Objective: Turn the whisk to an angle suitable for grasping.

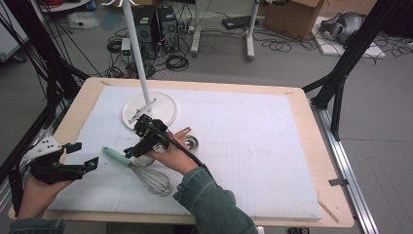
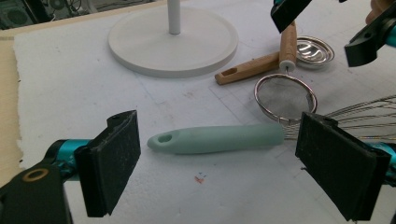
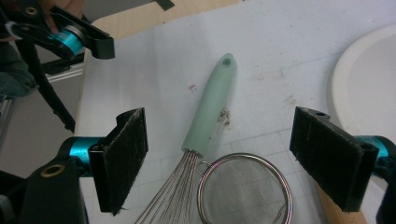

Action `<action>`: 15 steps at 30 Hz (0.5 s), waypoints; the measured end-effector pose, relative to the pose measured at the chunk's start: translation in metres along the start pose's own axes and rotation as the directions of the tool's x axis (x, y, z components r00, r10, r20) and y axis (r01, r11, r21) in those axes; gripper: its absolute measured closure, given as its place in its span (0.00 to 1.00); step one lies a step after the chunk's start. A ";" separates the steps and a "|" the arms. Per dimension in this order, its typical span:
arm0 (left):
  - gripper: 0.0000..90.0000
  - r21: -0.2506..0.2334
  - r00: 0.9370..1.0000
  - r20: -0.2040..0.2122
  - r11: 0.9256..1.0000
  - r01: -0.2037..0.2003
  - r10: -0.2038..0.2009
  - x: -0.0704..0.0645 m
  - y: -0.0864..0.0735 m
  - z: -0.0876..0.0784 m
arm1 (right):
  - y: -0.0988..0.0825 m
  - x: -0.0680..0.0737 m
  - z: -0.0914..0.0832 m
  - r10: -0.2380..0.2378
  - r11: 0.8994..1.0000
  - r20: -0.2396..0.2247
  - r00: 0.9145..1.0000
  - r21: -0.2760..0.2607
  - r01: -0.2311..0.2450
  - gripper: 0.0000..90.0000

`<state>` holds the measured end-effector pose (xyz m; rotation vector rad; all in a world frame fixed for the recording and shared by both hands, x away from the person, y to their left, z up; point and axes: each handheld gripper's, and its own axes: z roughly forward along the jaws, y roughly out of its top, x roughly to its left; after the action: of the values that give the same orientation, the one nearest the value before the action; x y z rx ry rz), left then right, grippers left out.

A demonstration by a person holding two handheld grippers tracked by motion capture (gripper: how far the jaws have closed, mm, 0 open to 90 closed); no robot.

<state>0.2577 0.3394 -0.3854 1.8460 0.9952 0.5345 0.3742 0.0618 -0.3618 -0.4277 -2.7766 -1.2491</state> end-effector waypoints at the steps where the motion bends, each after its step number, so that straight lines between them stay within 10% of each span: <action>1: 0.16 0.000 1.000 0.000 1.000 -0.001 0.001 0.000 0.000 0.000 | 0.000 0.000 0.000 0.000 1.000 0.000 1.000 0.000 0.000 0.20; 15: 0.15 0.001 1.000 -0.002 1.000 0.000 0.000 0.001 0.000 -0.001 | 0.004 -0.003 0.029 0.000 0.999 -0.028 1.000 0.047 0.001 0.23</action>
<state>0.2572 0.3409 -0.3850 1.8470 0.9969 0.5365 0.3798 0.0857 -0.3788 -0.4033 -2.7762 -1.1784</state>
